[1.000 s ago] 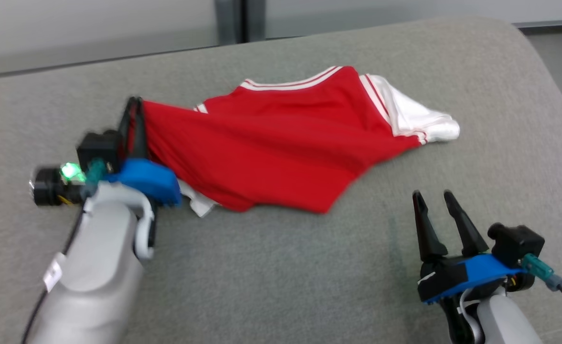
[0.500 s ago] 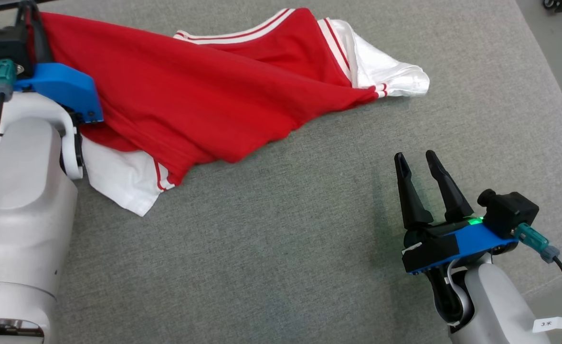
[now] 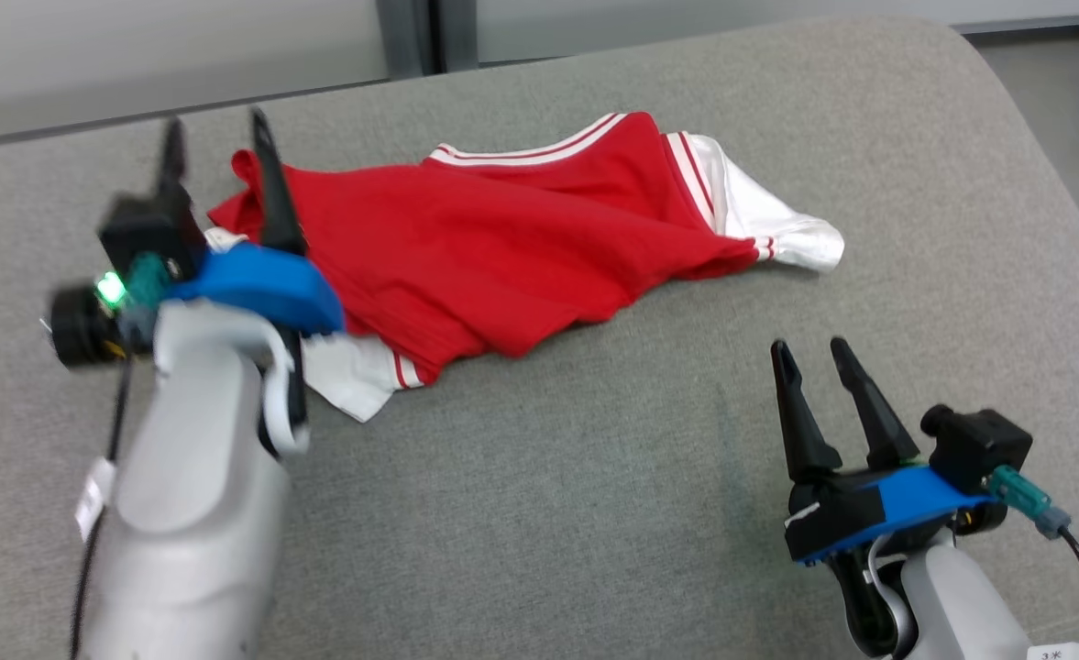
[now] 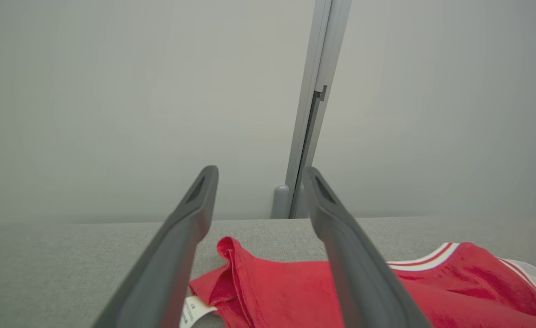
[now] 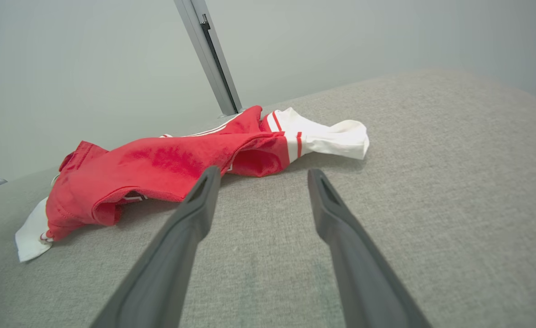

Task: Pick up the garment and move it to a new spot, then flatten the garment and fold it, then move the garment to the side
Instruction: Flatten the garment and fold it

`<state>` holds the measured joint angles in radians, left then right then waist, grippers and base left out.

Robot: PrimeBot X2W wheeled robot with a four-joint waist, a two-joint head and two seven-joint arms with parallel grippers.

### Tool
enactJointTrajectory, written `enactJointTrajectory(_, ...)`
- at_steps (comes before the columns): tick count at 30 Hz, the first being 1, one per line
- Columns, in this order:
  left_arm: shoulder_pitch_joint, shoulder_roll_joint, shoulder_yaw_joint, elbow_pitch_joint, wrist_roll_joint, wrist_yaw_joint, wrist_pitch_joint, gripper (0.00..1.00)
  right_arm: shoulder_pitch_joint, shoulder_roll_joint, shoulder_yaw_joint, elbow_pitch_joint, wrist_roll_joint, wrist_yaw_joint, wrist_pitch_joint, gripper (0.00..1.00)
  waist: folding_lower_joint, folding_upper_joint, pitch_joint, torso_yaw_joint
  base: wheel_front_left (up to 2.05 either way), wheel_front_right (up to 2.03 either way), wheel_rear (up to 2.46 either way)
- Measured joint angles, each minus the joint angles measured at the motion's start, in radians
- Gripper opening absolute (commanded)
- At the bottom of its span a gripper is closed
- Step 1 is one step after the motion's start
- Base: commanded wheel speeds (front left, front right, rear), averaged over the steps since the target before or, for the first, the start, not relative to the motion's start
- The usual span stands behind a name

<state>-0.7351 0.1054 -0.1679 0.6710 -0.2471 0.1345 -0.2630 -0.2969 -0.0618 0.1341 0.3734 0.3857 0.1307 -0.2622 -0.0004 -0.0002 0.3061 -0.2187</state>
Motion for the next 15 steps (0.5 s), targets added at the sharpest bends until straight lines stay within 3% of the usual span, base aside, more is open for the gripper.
enactJointTrajectory(5,0.145,-0.045,0.003,-0.008,-0.04,-0.047,0.0,1.0,0.042,0.0,-0.007,0.016,-0.021,0.0,0.0,1.0,0.0,0.0,-0.067,0.015,0.0,0.0,0.0)
enactJointTrajectory(9,0.233,-0.052,-0.048,0.01,-0.066,-0.075,0.0,1.0,0.058,0.0,-0.002,0.022,-0.026,0.0,0.0,1.0,0.0001,0.0,-0.086,0.011,0.0,0.0,0.0)
enactJointTrajectory(15,0.271,-0.055,-0.167,0.031,-0.2,-0.068,0.0,1.0,0.055,-0.004,0.01,0.029,-0.025,0.0,0.0,1.0,0.0003,-0.0001,-0.059,-0.005,0.0,0.0,0.0)
